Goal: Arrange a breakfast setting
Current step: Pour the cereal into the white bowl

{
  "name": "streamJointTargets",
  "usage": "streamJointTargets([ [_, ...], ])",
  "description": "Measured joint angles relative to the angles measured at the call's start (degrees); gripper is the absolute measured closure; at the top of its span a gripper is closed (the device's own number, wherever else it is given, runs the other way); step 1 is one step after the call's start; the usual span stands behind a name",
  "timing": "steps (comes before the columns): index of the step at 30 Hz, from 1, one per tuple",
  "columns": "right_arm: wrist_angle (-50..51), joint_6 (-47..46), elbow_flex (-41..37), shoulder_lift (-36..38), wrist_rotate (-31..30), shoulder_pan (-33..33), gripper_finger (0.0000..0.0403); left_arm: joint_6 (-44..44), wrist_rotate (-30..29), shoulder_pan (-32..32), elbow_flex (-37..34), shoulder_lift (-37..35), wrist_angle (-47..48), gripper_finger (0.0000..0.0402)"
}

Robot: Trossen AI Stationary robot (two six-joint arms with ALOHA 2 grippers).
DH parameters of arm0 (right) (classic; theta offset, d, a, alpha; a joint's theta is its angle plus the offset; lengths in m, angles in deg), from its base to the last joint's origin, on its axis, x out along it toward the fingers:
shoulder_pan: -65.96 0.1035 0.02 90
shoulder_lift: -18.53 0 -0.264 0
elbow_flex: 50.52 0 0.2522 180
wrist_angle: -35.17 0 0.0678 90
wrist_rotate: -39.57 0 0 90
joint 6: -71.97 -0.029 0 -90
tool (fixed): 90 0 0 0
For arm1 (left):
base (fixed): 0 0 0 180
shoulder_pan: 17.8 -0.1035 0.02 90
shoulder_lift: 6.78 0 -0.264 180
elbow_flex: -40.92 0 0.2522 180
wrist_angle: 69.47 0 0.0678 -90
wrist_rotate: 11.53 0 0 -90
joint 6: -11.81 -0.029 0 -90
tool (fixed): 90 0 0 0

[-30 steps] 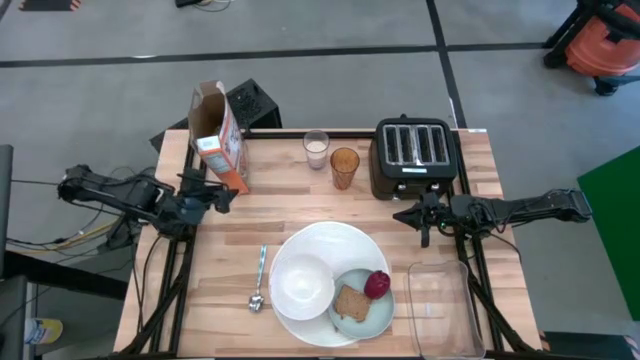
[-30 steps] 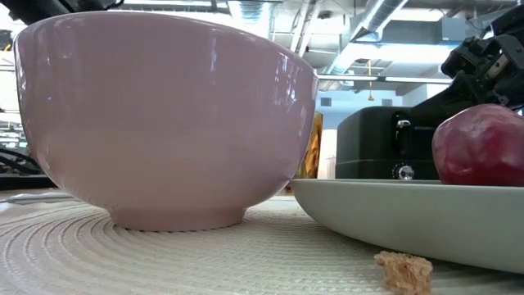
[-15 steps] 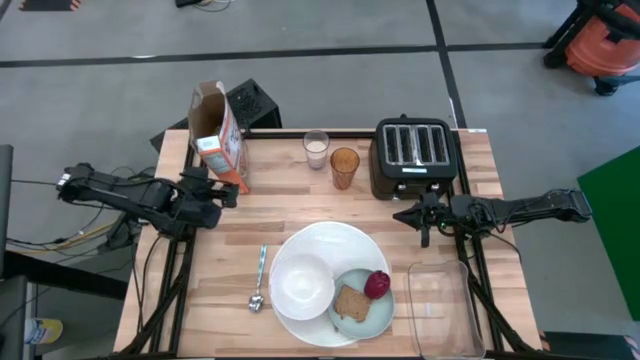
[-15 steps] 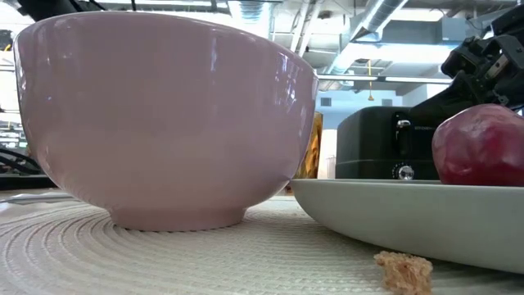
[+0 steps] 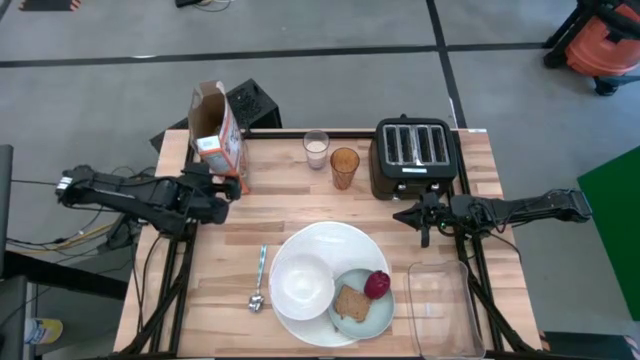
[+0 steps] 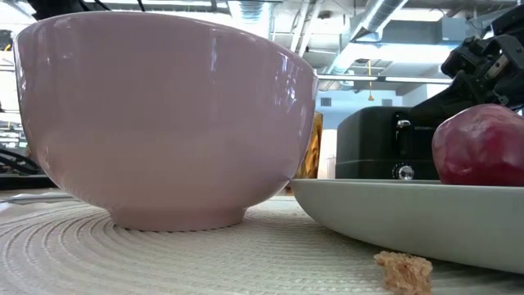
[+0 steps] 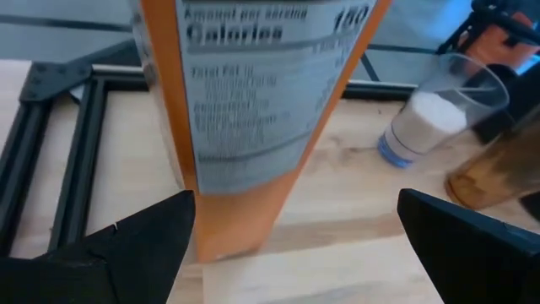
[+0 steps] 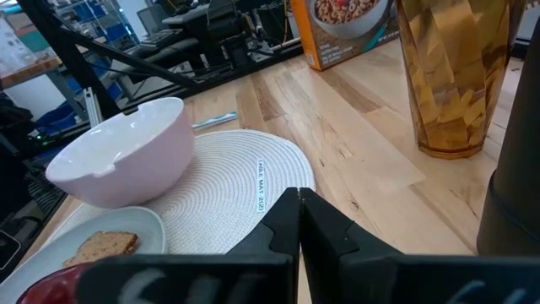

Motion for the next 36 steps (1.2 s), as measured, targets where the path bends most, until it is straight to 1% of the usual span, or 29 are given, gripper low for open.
streamJointTargets([
  [5,-0.01,0.00,0.00,0.01,0.00,0.00,0.0372,-2.98,-0.08,-3.56,-0.02,0.11,-1.28,0.0002],
  [12,-0.18,0.00,0.00,0.01,0.00,0.00,0.0372,-7.97,1.28,-8.95,-0.88,2.38,-8.00,0.0002],
  [14,-0.20,0.01,0.00,-0.01,0.00,0.00,0.0372,-9.40,2.04,-9.68,-0.90,3.23,-9.48,0.0002],
  [17,-0.32,0.00,-0.02,-0.01,0.00,0.00,0.0372,-9.91,1.05,-9.96,-0.92,4.27,-10.21,0.0002],
  [22,-0.36,0.00,-0.02,0.01,0.00,0.00,0.0372,-7.13,-3.89,-10.49,-0.94,7.26,-9.07,0.0002],
  [32,-0.40,0.00,-0.02,0.01,0.00,0.00,0.0372,0.92,-4.97,-13.78,-0.97,15.97,-9.28,0.0002],
  [36,-0.40,0.00,-0.02,0.01,0.00,0.00,0.0372,1.45,-5.25,-14.46,-1.01,17.79,-9.10,0.0002],
])
